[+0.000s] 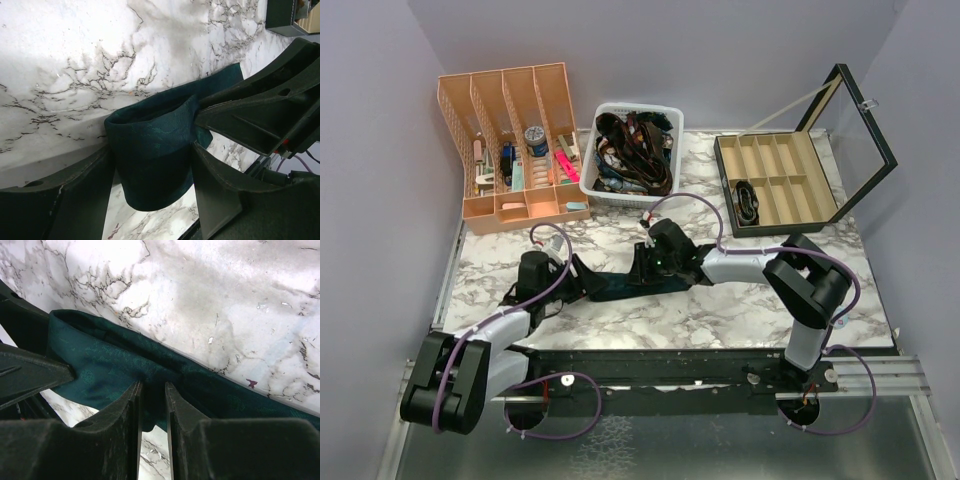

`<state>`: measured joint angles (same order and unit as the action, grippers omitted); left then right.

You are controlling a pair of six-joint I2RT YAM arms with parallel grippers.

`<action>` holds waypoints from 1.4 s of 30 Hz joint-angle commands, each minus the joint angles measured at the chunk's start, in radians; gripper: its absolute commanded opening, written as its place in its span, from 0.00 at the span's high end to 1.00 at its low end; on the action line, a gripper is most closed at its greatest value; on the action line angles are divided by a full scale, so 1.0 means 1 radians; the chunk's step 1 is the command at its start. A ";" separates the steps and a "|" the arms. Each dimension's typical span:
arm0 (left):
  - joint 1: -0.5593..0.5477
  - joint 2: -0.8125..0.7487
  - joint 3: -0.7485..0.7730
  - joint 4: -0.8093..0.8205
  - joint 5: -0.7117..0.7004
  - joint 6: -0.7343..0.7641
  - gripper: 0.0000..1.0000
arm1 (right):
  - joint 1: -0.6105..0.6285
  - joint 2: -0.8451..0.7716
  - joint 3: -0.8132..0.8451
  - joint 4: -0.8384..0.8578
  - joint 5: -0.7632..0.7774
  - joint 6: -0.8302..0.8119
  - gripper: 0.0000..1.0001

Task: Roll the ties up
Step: Roll the tie at the center of the board.

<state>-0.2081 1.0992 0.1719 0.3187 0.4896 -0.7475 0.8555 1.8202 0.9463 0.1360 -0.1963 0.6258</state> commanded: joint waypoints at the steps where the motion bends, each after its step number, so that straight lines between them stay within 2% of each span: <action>1: -0.008 0.016 -0.024 -0.089 -0.022 -0.013 0.38 | -0.005 0.008 -0.041 -0.024 0.016 -0.019 0.72; 3: -0.010 -0.007 -0.022 -0.106 -0.027 -0.025 0.37 | -0.005 0.006 -0.044 -0.023 0.018 -0.017 0.72; 7: -0.011 -0.055 -0.009 -0.190 -0.058 -0.044 0.28 | -0.005 0.001 -0.047 -0.021 0.022 -0.017 0.72; 13: -0.013 -0.054 -0.014 -0.269 -0.101 -0.092 0.27 | -0.006 -0.013 -0.076 0.028 0.015 -0.022 0.72; 21: -0.026 0.020 0.027 -0.267 -0.080 -0.083 0.34 | -0.006 -0.012 -0.131 0.130 -0.014 -0.035 0.70; 33: -0.073 0.020 0.006 -0.240 -0.087 -0.109 0.35 | -0.004 -0.007 -0.172 0.208 -0.034 -0.020 0.70; 42: -0.076 0.049 0.060 -0.248 -0.130 -0.096 0.51 | -0.005 -0.009 -0.181 0.220 -0.058 -0.035 0.70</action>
<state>-0.2710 1.1118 0.2234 0.1841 0.4316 -0.8726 0.8494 1.8027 0.7982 0.4007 -0.2298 0.6197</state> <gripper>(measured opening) 0.530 0.297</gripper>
